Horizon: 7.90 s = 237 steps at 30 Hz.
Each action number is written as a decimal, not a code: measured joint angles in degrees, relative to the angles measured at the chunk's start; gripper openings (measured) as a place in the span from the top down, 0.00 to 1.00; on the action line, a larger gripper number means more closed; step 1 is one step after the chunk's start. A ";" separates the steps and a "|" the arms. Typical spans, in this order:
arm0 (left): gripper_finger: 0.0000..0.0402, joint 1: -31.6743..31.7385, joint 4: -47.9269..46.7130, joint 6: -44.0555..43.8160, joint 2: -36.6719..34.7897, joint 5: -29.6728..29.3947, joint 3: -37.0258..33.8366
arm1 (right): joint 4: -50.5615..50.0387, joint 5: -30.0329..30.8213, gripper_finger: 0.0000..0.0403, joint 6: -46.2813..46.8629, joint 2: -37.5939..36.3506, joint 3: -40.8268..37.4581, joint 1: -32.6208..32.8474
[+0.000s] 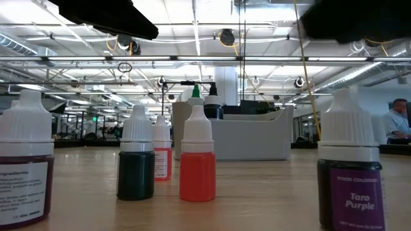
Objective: Pick & Place food coloring
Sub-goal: Put the purple food coloring bottle into the gray bin
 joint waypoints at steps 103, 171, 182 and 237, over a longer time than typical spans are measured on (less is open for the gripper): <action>0.91 3.82 1.66 3.35 0.00 1.13 -0.01 | 22.49 -10.63 0.98 -1.01 -0.73 -13.33 -5.67; 0.91 2.94 1.11 2.56 -0.01 2.60 -0.01 | -14.30 10.16 0.87 -2.42 -29.05 -13.35 -6.47; 0.91 2.95 1.14 2.98 -0.02 2.58 -0.01 | -12.08 8.69 0.87 -3.35 -37.97 -22.92 -24.59; 0.91 4.09 3.04 8.40 -0.02 1.11 0.01 | 3.23 -10.29 0.87 0.45 -30.25 -35.16 -41.84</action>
